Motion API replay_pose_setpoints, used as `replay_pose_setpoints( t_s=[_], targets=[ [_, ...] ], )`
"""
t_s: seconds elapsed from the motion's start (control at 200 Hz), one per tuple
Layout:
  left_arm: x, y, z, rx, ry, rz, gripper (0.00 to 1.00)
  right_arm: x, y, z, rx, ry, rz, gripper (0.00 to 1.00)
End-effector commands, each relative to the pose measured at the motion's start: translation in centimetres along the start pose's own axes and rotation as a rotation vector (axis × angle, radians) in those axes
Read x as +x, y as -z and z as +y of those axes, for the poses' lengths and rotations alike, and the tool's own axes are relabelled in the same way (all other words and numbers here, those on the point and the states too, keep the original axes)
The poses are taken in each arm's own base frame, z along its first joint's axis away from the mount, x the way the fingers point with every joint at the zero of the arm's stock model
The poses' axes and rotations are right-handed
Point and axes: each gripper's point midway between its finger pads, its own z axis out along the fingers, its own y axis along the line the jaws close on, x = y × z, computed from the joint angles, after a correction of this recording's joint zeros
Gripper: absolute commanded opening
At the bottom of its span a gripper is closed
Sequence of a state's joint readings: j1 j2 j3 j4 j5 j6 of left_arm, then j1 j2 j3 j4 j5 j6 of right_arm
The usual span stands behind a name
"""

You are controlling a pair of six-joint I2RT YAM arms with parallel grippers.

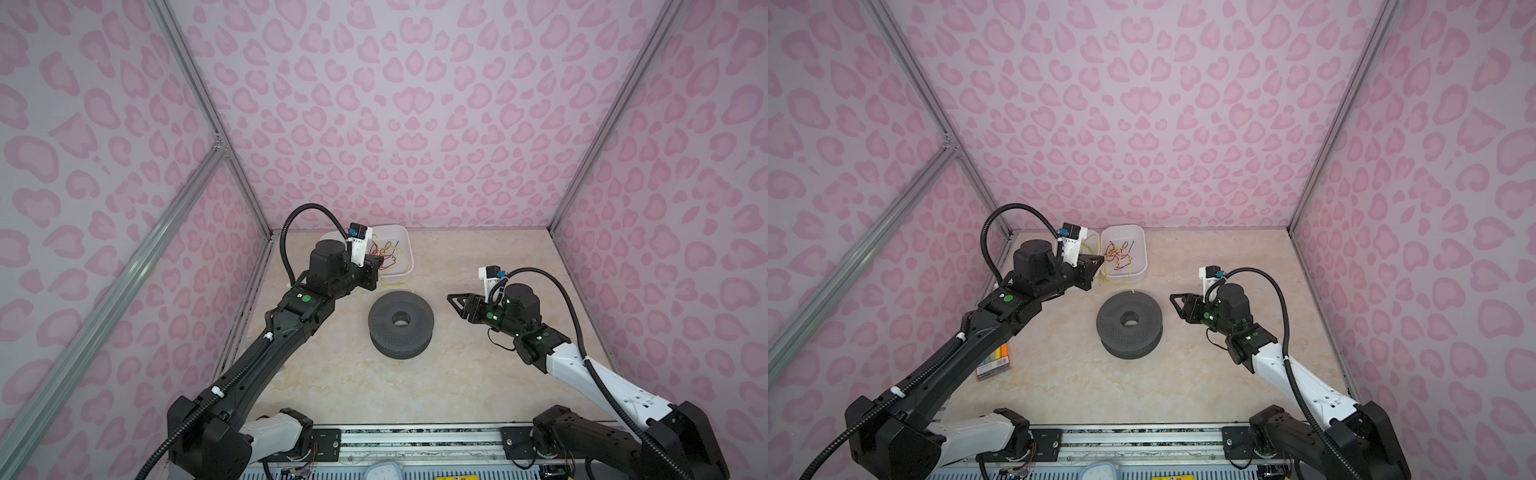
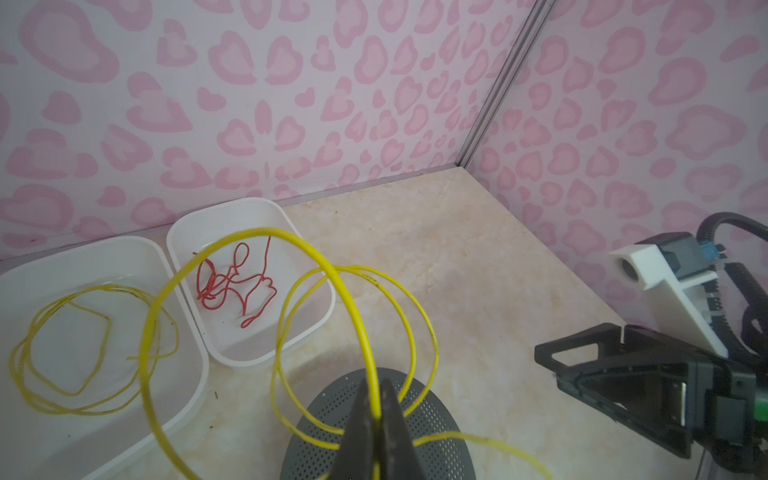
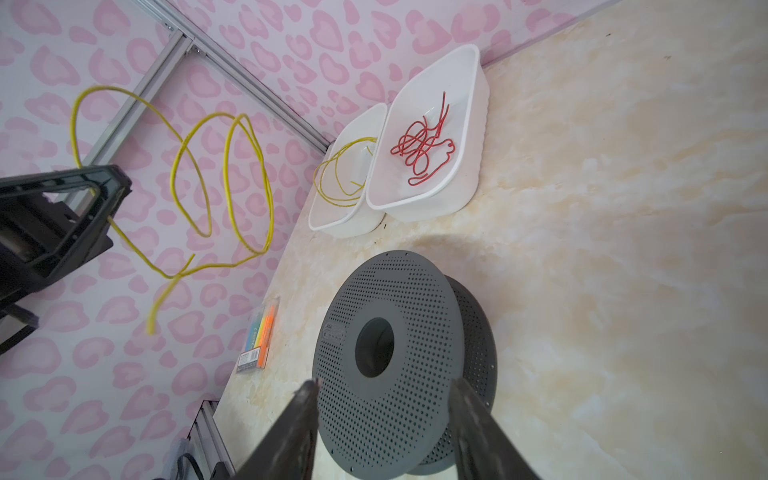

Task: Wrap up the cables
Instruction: 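Carry the yellow cable toward the spool while the right gripper approaches, then grasp the yellow cable beside the left gripper with the right gripper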

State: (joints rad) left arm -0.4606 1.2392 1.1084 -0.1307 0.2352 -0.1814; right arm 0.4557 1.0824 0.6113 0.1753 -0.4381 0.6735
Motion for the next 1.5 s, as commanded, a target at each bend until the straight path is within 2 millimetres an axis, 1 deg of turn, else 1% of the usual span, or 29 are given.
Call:
replay_pose_setpoints(
  t_s=[0.0,0.105,0.18,0.225,0.305,0.345,0.43,0.495,0.655,0.77,0.85,0.975,1.06,1.225,1.35,1.495],
  targets=[
    [-0.1,-0.6,-1.1,0.044,0.000,-0.034,0.03,0.7,0.2,0.8,-0.004,0.034,0.019,0.53],
    [1.5,-1.2,-0.6,0.008,0.021,-0.014,0.03,1.2,0.2,1.8,-0.017,0.045,0.029,0.54],
    [2.5,-1.3,0.2,-0.038,0.041,-0.007,0.03,1.4,-0.1,2.2,-0.023,0.046,0.032,0.55],
    [3.2,-1.1,0.5,-0.059,0.049,0.000,0.03,1.4,-0.3,2.5,-0.028,0.051,0.038,0.55],
    [4.3,-0.5,1.8,-0.130,0.075,0.010,0.03,1.4,-0.8,3.0,-0.037,0.059,0.048,0.55],
    [4.9,-0.2,2.1,-0.143,0.082,0.017,0.03,1.4,-1.1,3.3,-0.043,0.062,0.050,0.55],
    [5.4,0.7,3.0,-0.198,0.090,0.024,0.03,1.3,-1.9,4.2,-0.061,0.070,0.060,0.55],
    [5.6,1.0,3.3,-0.215,0.097,0.020,0.03,1.4,-2.7,4.9,-0.075,0.079,0.072,0.56],
    [6.4,1.1,3.1,-0.202,0.128,0.038,0.03,1.9,-4.9,6.6,-0.116,0.093,0.103,0.56],
    [6.9,1.3,2.6,-0.173,0.149,0.044,0.03,2.0,-6.2,7.6,-0.134,0.099,0.119,0.57],
    [6.9,1.5,2.1,-0.148,0.151,0.043,0.03,2.0,-7.2,8.3,-0.152,0.096,0.132,0.57],
    [6.8,1.9,1.0,-0.092,0.159,0.047,0.03,2.1,-8.8,8.7,-0.157,0.092,0.147,0.57],
    [6.9,2.0,0.7,-0.078,0.160,0.050,0.03,2.3,-9.7,9.1,-0.176,0.085,0.154,0.56],
    [7.1,1.9,0.3,-0.055,0.160,0.063,0.03,3.0,-10.8,9.6,-0.189,0.087,0.177,0.54],
    [7.1,1.7,0.1,-0.040,0.161,0.067,0.03,3.3,-11.2,9.1,-0.173,0.081,0.181,0.50],
    [6.8,1.7,-0.1,-0.033,0.155,0.062,0.03,3.4,-11.3,8.9,-0.168,0.084,0.182,0.47]
  ],
)
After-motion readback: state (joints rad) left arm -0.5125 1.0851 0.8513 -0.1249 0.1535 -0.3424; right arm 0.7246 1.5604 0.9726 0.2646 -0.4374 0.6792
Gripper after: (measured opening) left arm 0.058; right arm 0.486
